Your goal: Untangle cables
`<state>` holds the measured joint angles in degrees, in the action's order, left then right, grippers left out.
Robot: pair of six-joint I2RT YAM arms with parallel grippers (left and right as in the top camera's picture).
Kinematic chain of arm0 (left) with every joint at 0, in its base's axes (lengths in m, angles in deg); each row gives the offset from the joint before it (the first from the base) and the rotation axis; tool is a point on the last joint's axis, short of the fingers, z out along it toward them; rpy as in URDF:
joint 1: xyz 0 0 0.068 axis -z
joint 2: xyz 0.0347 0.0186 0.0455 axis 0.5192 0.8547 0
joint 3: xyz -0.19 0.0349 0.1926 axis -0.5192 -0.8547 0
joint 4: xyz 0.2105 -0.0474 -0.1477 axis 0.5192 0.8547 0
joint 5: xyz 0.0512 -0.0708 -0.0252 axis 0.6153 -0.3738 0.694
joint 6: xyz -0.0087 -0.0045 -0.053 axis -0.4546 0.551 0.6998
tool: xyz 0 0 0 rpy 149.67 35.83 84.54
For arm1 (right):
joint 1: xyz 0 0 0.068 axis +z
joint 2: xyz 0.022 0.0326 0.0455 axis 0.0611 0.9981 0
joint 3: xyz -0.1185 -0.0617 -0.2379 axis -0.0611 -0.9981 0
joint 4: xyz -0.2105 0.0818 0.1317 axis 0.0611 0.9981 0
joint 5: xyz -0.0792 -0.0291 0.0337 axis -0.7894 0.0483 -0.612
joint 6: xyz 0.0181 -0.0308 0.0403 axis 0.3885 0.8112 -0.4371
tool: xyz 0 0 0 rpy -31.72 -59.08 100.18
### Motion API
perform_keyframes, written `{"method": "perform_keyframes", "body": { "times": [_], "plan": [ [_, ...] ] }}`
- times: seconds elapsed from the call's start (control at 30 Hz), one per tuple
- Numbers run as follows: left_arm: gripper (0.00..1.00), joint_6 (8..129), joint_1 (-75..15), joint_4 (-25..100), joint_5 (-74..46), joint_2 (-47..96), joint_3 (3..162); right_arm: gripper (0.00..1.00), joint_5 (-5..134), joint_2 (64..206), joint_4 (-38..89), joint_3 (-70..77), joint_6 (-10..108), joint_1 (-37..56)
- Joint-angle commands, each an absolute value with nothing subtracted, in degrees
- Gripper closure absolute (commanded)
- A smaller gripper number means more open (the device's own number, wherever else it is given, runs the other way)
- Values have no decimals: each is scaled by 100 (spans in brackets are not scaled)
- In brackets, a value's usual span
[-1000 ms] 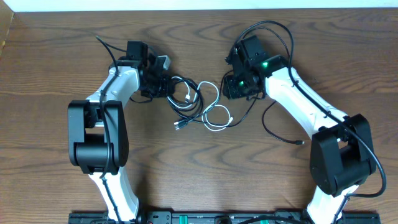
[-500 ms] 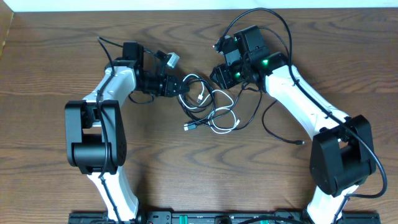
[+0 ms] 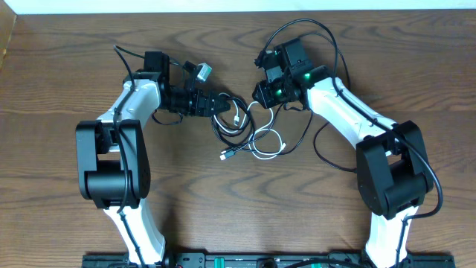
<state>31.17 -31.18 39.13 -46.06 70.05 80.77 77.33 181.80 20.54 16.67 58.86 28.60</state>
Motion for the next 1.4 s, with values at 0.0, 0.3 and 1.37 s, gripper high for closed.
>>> {"method": "perform_keyframes", "body": {
  "times": [0.0,0.3,1.37],
  "plan": [
    [37,3222,-3107,3937,-4522,6784,8099,74,7781,18160,2015,1737,5777,2911],
    [32,5246,-2690,3917,339,6519,8099,73,7781,18162,2061,1737,5777,2911],
    [59,4207,-1603,3038,-361,6932,7887,68,7628,18162,2102,1735,5779,2911]
  ]
}}
